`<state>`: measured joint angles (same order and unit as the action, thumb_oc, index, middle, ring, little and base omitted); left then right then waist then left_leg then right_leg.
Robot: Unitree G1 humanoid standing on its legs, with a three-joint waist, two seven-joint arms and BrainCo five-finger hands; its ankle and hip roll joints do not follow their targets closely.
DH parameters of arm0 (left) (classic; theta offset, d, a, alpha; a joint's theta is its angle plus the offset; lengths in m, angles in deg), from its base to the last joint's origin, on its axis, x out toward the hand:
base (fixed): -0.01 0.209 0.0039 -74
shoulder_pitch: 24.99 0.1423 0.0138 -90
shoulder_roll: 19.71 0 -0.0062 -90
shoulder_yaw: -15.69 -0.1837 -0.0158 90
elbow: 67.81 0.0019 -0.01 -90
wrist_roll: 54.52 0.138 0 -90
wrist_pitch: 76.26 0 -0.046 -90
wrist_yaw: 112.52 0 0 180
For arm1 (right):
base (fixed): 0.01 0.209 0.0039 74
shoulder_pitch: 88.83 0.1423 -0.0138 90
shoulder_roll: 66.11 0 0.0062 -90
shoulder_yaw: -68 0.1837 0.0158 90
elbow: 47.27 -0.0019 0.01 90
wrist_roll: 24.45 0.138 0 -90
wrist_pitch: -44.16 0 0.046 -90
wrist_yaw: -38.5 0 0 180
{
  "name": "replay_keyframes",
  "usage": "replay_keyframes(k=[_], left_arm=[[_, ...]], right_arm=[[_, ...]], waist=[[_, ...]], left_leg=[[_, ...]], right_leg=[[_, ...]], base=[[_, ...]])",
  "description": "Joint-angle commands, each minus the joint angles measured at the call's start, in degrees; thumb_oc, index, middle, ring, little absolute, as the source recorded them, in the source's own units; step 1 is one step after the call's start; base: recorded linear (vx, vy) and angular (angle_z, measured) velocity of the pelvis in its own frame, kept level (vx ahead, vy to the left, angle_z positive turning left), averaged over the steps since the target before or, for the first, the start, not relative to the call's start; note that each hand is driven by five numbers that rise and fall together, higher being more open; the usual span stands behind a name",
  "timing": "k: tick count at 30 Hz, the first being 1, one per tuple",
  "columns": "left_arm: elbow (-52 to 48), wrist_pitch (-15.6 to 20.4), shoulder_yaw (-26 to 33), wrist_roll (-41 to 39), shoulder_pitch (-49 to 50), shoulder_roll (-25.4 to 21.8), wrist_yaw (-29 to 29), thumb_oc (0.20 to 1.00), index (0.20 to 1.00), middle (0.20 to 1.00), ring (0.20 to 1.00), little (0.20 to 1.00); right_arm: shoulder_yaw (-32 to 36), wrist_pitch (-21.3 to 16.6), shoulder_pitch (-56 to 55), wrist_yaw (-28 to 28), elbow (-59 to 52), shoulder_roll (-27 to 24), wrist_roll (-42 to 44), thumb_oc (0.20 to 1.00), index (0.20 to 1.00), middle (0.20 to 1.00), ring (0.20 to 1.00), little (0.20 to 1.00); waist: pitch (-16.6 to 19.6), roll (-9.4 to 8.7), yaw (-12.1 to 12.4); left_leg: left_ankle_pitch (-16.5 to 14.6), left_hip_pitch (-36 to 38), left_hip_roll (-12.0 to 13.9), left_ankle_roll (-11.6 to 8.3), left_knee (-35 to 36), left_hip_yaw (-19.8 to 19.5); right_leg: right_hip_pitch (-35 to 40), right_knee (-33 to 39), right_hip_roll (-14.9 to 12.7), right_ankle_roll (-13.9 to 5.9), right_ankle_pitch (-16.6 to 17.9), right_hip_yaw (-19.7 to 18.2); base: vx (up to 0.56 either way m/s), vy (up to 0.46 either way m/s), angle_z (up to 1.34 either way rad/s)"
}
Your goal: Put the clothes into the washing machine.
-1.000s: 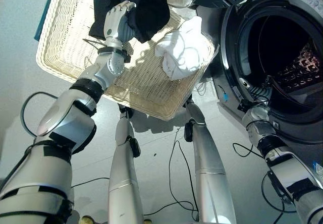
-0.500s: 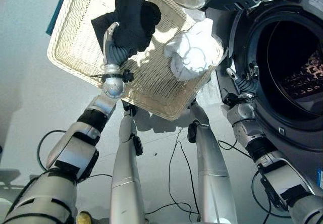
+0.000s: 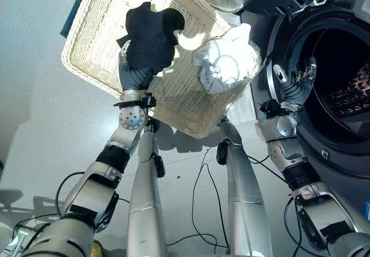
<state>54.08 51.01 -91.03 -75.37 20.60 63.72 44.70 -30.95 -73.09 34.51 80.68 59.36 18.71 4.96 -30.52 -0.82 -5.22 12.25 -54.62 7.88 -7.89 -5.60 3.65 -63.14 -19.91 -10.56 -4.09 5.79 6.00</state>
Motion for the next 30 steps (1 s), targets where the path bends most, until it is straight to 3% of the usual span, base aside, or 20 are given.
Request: replay_keyframes(k=[1,8,12,15,16,20,30], left_arm=[[-8.0,5.2,2.2,-3.3,-0.5,0.3,4.9,0.2,0.2,0.2,0.2,0.2],[-12.9,5.2,2.8,-6.8,0.5,2.0,11.0,0.2,0.2,0.2,0.2,0.2],[-17.3,5.1,3.0,-13.4,2.0,3.3,19.9,0.2,0.2,0.2,0.2,0.2],[-19.9,4.5,3.2,-14.9,2.3,3.8,22.7,0.2,0.2,0.2,0.2,0.2],[-21.9,4.2,3.1,-15.3,2.7,4.2,24.1,0.2,0.2,0.2,0.2,0.2],[-24.6,4.1,3.5,-16.9,3.7,4.7,27.8,0.2,0.2,0.2,0.2,0.2],[-31.6,1.8,2.3,-17.3,4.3,4.7,34.4,0.2,0.2,0.2,0.2,0.2]], right_arm=[[3.0,-4.4,-4.2,-2.5,-8.4,0.3,-1.1,1.0,1.0,1.0,1.0,1.0],[2.5,-3.9,-5.4,-7.7,-14.6,3.1,1.0,1.0,1.0,1.0,1.0,1.0],[1.1,-2.8,-6.6,-16.8,-18.0,4.5,4.1,1.0,1.0,1.0,1.0,1.0],[0.3,-2.0,-6.5,-21.6,-19.6,4.9,5.9,1.0,1.0,1.0,1.0,1.0],[-0.6,-0.5,-6.6,-26.4,-21.1,4.9,8.8,1.0,1.0,1.0,1.0,1.0],[-2.0,2.7,-6.8,-34.1,-22.9,4.6,13.9,1.0,1.0,1.0,1.0,1.0],[-5.0,8.3,-5.8,-43.4,-23.4,3.6,26.4,1.0,1.0,1.0,1.0,1.0]], waist=[[0.7,-0.07,0.8],[0.7,0.11,0.6],[0.7,0.19,0.6],[0.7,0.18,0.7],[0.7,0.18,0.8],[0.7,0.1,1.0],[0.7,-0.13,1.9]], left_leg=[[-3.5,-2.7,0.1,-1.01,-4.9,-2.5],[-3.2,-2.5,0.1,-0.85,-4.5,-2.1],[-3.5,-1.7,0.3,-0.8,-4.2,-1.9],[-2.9,-2.1,0.2,-0.77,-3.8,-1.8],[-2.8,-2.2,0.2,-0.77,-3.6,-1.8],[-3.0,-1.7,0.3,-0.85,-3.4,-1.9],[-2.4,-1.9,0.4,-1.0,-2.8,-2.1]], right_leg=[[3.1,6.7,-0.8,-7.91,5.5,-1.3],[3.2,6.9,-0.8,-7.77,5.6,-1.6],[4.0,7.2,-1.0,-7.85,5.4,-1.5],[3.6,7.6,-1.1,-7.85,5.9,-1.4],[3.5,7.6,-1.2,-7.84,6.0,-1.3],[4.0,7.7,-1.4,-7.87,5.7,-1.0],[4.3,8.3,-2.1,-7.92,6.0,0.1]], base=[[0.0,0.0,0.0],[0.0,0.0,0.0],[0.0,0.0,0.0],[0.0,0.0,0.0],[0.0,0.0,0.0],[0.0,0.0,0.0],[0.0,0.0,0.0]])
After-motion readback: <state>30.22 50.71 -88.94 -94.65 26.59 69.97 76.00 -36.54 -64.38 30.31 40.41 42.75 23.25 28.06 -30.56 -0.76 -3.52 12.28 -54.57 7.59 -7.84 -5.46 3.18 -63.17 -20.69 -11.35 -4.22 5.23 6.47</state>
